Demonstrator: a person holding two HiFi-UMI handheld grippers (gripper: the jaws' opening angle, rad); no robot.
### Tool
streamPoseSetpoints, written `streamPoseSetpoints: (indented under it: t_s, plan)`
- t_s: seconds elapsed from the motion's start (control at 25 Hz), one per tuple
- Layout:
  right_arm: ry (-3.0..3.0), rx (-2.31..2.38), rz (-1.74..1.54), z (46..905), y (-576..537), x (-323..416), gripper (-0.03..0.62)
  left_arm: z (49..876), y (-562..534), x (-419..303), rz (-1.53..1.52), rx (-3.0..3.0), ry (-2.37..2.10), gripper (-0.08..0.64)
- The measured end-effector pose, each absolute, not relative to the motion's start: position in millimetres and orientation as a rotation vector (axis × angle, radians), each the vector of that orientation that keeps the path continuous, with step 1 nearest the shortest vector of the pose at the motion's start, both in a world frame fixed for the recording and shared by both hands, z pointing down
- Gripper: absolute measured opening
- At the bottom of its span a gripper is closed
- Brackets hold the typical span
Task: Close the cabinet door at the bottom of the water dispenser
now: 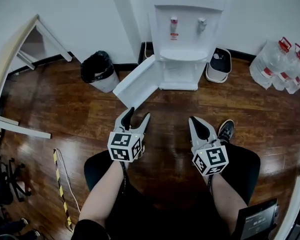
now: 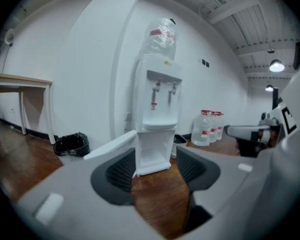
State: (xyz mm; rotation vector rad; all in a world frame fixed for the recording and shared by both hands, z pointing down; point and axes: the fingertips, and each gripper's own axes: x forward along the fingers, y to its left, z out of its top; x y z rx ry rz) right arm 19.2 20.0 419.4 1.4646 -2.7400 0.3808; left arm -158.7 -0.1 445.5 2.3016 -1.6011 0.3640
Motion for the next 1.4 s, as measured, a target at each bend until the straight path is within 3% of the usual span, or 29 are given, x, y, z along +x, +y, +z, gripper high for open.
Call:
streamPoseSetpoints:
  t_s: [0.24, 0.56, 0.76, 1.12, 1.4]
  plan:
    - [-2.732, 1.469, 0.38, 417.1, -11.7, 17.2, 0.006, 453.7, -66.7, -236.2, 0.481, 2.172, -1.727, 0.259]
    - [-2.732, 1.466, 0.339, 413.2, -73.0, 8.0, 0.006, 528.0, -137.3, -314.2, 0.549, 1.876, -1.661, 0.28]
    - [-2.744, 1.471, 0.368, 412.0, -113.9, 2.7, 0.006, 568.8, -150.2, -303.0, 0.754, 1.896, -1.34, 0.318]
    - [-2.747, 1.459, 0.395, 411.9, -165.3, -11.5, 0.006, 583.4, -123.0, -263.7, 0.905, 1.929, -0.991, 0.252]
    - [-2.725, 1.414, 0.405, 425.0, -154.4, -15.3, 0.005, 580.5, -102.9, -220.5, 0.915, 1.904, -1.067, 0.25]
